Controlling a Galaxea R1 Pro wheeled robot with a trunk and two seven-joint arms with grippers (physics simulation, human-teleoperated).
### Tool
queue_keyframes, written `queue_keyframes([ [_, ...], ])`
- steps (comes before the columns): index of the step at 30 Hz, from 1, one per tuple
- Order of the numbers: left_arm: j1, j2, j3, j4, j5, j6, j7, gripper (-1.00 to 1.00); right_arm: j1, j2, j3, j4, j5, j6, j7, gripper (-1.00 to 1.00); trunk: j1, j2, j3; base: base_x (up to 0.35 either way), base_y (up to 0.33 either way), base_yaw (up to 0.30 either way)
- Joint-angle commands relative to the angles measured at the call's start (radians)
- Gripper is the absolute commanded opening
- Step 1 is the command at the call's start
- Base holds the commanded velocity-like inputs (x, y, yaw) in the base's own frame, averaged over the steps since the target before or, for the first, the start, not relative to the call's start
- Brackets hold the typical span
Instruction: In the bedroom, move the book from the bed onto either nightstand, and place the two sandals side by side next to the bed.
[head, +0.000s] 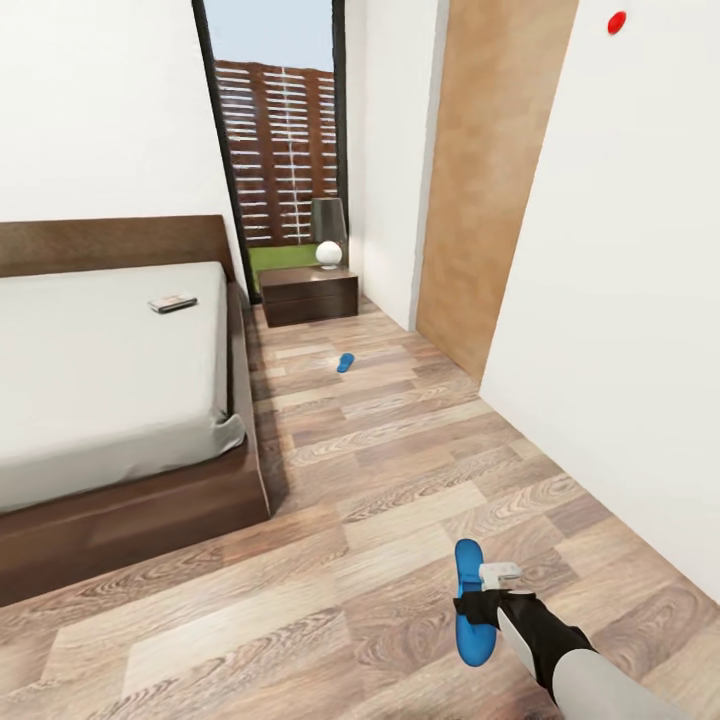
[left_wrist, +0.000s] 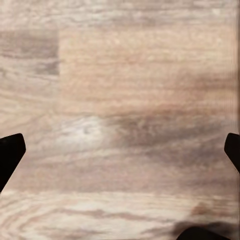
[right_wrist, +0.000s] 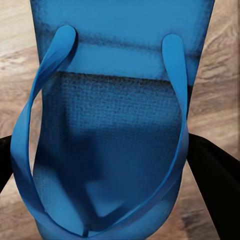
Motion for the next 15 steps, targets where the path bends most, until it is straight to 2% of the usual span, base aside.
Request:
queue_keyframes([
  [1, -0.001, 0.0, 0.0, 0.001, 0.01, -0.004, -0.007, 1.0, 0.0, 0.001, -0.003, -0.002, 0.007, 0.006, 0.005, -1.0, 0.0, 0.0, -0.001, 0.0, 0.0, -0.07],
  [3, -0.001, 0.0, -0.006, 0.001, 0.01, -0.006, -0.007, 1.0, 0.0, 0.002, -0.002, 0.0, 0.008, 0.006, 0.005, -1.0, 0.0, 0.0, -0.001, 0.0, 0.0, -0.051],
  [8, -0.003, 0.0, -0.049, 0.0, 0.011, -0.006, -0.009, 1.0, 0.0, 0.003, -0.002, 0.005, 0.011, 0.005, 0.005, -1.0, 0.0, 0.0, -0.001, 0.0, 0.0, -0.017],
  [15, -0.011, -0.006, -0.063, -0.009, 0.006, 0.009, -0.012, 1.0, 0.0, 0.003, -0.001, 0.006, 0.015, 0.006, 0.005, -1.0, 0.0, 0.0, -0.001, 0.005, 0.0, -0.003],
])
